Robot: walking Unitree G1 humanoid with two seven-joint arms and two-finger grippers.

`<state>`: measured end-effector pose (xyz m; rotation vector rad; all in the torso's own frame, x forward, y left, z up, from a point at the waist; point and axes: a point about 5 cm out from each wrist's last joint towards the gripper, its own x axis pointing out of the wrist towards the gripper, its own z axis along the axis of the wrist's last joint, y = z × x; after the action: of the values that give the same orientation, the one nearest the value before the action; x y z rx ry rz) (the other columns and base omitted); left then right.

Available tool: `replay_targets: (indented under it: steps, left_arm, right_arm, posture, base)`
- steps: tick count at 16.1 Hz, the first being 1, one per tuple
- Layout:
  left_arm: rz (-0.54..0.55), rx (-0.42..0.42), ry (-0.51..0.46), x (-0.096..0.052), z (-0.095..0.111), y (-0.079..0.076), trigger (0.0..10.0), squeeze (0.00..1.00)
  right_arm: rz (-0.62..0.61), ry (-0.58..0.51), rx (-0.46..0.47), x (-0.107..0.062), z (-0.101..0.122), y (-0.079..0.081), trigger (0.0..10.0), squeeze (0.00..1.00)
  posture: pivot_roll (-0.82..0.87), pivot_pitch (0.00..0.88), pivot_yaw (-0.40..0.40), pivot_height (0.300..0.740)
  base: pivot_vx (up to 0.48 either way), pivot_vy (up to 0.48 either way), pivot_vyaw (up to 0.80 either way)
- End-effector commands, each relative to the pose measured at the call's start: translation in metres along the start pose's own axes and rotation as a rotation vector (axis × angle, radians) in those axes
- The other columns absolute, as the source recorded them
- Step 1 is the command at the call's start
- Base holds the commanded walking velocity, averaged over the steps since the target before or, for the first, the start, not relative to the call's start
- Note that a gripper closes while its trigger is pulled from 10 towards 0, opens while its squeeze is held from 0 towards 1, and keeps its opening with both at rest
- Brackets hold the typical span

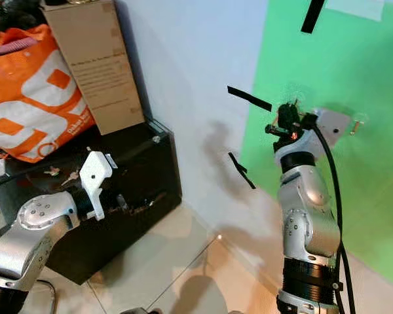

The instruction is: Hang keys on a hook

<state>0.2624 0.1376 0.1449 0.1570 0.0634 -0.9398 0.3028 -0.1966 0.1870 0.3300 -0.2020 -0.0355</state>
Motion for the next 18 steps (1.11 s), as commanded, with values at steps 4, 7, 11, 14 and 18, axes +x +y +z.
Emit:
replay_targets:
  steps: [4, 7, 11, 14, 18]
  left_arm:
    - [-0.015, 0.005, -0.027, -0.001, 0.013, 0.002, 10.0, 0.0]
    - [-0.027, 0.0, -0.034, 0.0, 0.016, 0.0, 10.0, 0.0]
    - [-0.035, -0.004, -0.032, 0.001, 0.017, -0.002, 10.0, 0.0]
    - [-0.039, -0.004, -0.031, 0.001, 0.018, -0.002, 10.0, 0.0]
    - [-0.043, -0.005, -0.026, 0.0, 0.018, -0.002, 10.0, 0.0]
  right_arm:
    - [-0.03, 0.026, 0.03, -0.004, -0.003, -0.006, 10.0, 0.0]
    - [-0.035, 0.022, 0.049, -0.006, -0.002, -0.008, 10.0, 0.0]
    - [-0.042, 0.021, 0.065, -0.009, -0.002, -0.01, 10.0, 0.0]
    - [-0.03, -0.006, 0.106, -0.007, 0.004, -0.009, 10.0, 0.0]
    - [0.016, -0.01, 0.121, -0.006, 0.005, -0.002, 10.0, 0.0]
  posture:
    - [-0.06, 0.0, 0.077, 0.74]
    - [-0.06, 0.0, 0.078, 0.74]
    - [-0.06, 0.0, 0.078, 0.74]
    - [-0.06, 0.0, 0.078, 0.74]
    - [-0.06, 0.0, 0.078, 0.74]
  base:
    - [0.0, 0.0, 0.0]
    - [0.0, 0.0, 0.0]
    - [0.0, 0.0, 0.0]
    - [0.0, 0.0, 0.0]
    - [0.0, 0.0, 0.0]
